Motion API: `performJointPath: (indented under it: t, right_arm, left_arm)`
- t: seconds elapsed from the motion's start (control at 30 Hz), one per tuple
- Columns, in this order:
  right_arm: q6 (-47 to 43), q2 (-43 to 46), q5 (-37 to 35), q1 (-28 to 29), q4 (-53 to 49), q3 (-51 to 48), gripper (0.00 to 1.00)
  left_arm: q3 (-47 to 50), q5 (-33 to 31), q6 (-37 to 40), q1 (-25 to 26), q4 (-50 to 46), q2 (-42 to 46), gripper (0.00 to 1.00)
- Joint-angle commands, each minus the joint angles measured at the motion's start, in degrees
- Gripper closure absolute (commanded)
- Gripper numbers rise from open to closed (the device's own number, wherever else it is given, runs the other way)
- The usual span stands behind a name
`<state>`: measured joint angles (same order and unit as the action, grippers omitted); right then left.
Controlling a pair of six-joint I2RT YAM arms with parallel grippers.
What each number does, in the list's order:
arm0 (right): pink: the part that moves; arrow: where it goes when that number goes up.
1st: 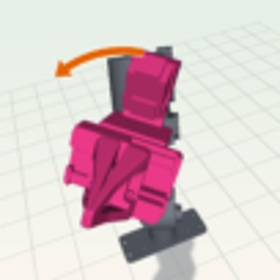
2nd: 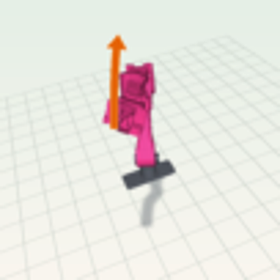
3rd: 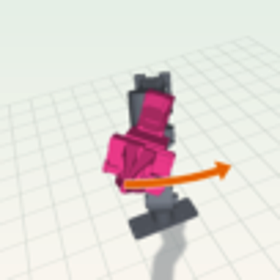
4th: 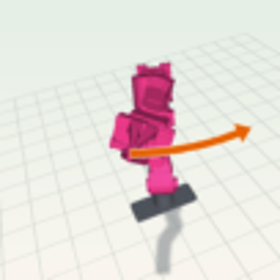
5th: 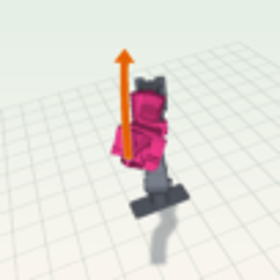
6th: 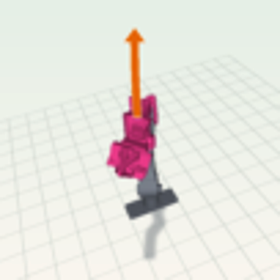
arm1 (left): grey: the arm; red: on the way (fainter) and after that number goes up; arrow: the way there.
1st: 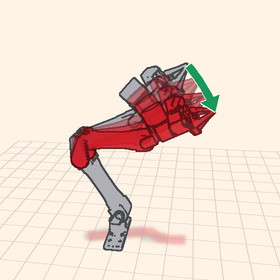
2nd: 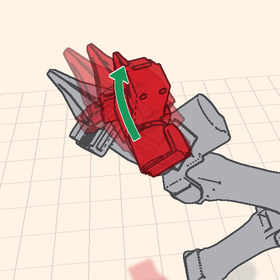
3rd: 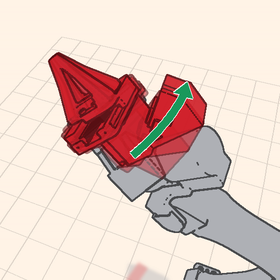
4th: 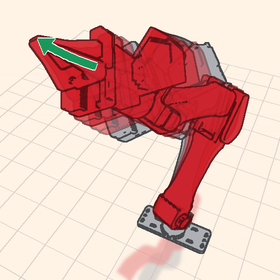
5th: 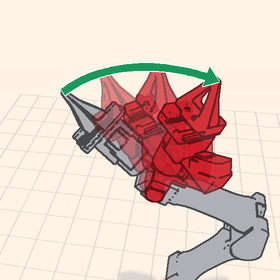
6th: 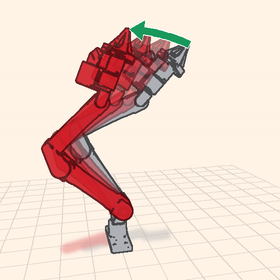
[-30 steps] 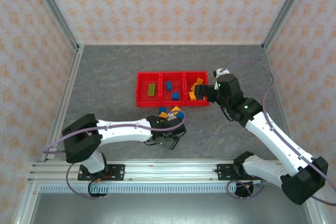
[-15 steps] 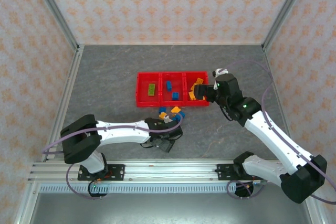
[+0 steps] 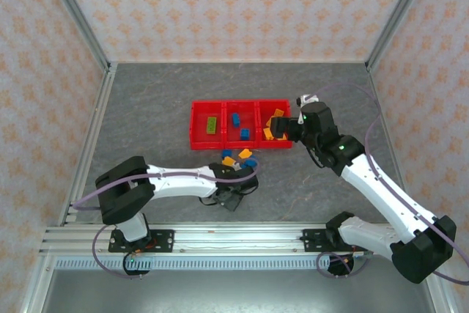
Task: Sort the legos into containers by color
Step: Pick up the lego from the middle-left of the table, then place the lego in the container.
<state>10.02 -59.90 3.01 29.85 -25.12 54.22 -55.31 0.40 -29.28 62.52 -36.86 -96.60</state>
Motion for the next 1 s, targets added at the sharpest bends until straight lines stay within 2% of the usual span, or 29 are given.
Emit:
performJointPath:
  t: [0.0, 0.13, 0.27, 0.5, 0.63, 0.7, 0.83, 0.97]
  right_arm:
    - [-0.28, 0.38, -0.93, 0.3, 0.61, 1.6, 0.0]
    - [-0.35, 0.74, -1.72, 0.31, 0.69, 1.44, 0.0]
    - [-0.25, 1.19, -2.73, 0.3, 0.95, 1.25, 0.0]
    - [-0.21, 1.64, -3.8, 0.3, 1.26, 1.15, 0.0]
    - [-0.11, 1.72, -4.61, 0.3, 1.52, 1.42, 0.0]
    - [0.02, 1.92, -5.02, 0.3, 1.82, 1.24, 0.0]
    - [0.21, 1.55, -4.7, 0.3, 2.09, 1.15, 0.0]
    - [0.23, 1.38, -4.5, 0.3, 1.82, 1.33, 0.0]
  left_arm:
    - [-2.24, -1.89, 1.94, -1.0, -0.24, -1.95, 0.53]
    - [-3.38, -2.97, 2.21, -0.93, -0.77, -2.16, 0.62]
    - [-3.18, -4.71, 1.39, -1.02, -0.33, -0.68, 0.67]
    - [-3.13, -6.77, -0.86, -0.88, 0.9, 6.96, 0.75]
    - [-3.79, -14.35, -4.84, -1.55, -0.08, 13.56, 0.77]
    - [-3.46, -16.66, -7.37, -3.91, -0.1, 16.32, 0.77]
    - [-2.53, -19.46, -8.87, -11.75, 1.06, 19.98, 0.79]
    - [-5.32, -22.03, -10.01, -17.32, 0.81, 18.85, 0.84]
